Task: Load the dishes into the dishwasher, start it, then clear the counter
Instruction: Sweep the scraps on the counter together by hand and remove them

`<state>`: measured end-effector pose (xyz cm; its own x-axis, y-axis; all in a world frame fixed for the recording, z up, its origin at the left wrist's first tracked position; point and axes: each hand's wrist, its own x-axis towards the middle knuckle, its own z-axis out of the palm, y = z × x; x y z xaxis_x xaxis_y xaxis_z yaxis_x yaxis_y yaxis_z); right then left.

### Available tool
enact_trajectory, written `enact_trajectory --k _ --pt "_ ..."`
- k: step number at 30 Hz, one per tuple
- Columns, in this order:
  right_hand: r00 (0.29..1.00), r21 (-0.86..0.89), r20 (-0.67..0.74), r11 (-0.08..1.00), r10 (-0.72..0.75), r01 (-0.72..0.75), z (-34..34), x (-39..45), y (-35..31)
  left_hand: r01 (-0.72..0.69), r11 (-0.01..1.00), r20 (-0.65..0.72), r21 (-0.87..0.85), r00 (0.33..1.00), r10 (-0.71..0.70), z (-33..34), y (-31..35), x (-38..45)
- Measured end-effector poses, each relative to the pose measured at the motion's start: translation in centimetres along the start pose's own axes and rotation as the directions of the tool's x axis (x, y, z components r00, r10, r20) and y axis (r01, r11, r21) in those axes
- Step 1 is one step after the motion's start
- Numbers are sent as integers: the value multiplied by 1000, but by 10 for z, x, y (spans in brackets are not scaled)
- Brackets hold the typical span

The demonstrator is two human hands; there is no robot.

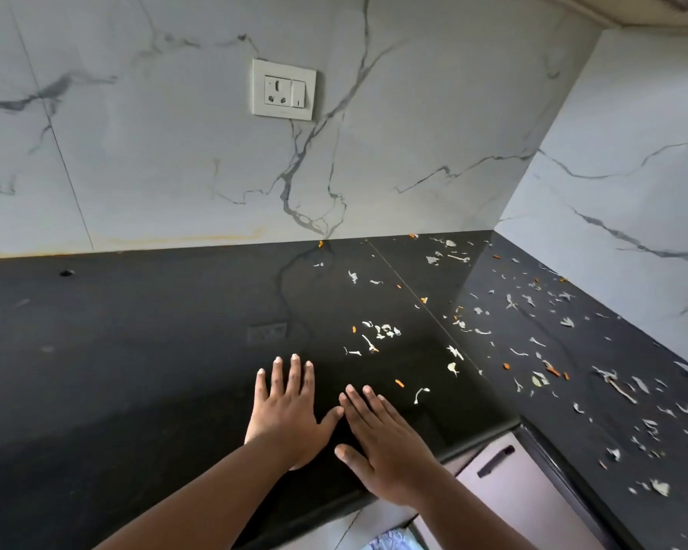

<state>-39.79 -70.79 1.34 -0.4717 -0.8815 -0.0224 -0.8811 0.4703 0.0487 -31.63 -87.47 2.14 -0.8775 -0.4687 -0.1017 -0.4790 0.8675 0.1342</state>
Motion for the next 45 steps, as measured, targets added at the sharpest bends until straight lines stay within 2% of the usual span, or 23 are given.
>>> enact_trajectory --k 5,8,11,17,21,25,30,41,43,45 --pt "990 106 24 985 -140 137 -15 38 16 20 1000 -8 10 1000 -20 -3 3 30" --pt "980 175 98 972 -174 155 -21 60 28 38 999 6 25 999 -38 -5 8 51" --pt "972 160 137 973 -189 166 -21 76 36 44 998 14 44 999 -45 -4 9 64" --pt "979 251 94 956 -181 152 -20 89 47 71 997 -22 -8 997 -71 -4 9 65" --pt "979 221 104 964 -176 149 -17 90 48 96 994 -22 -49 995 -97 -6 10 66" --pt "990 141 97 986 -100 86 -17 95 66 109 993 -11 -35 994 -109 -7 10 67" --pt "994 102 95 992 60 -69 -13 96 116 110 993 -17 -42 994 -111 -5 9 67" --pt "946 50 87 947 313 -318 -12 80 194 113 994 -9 10 994 -113 -3 9 69" --pt "943 75 13 940 334 -334 -12 81 191 114 993 -7 17 993 -114 -3 8 70" --pt "962 77 -83 964 259 -253 -14 78 170 112 993 -10 23 994 -112 -2 8 70"
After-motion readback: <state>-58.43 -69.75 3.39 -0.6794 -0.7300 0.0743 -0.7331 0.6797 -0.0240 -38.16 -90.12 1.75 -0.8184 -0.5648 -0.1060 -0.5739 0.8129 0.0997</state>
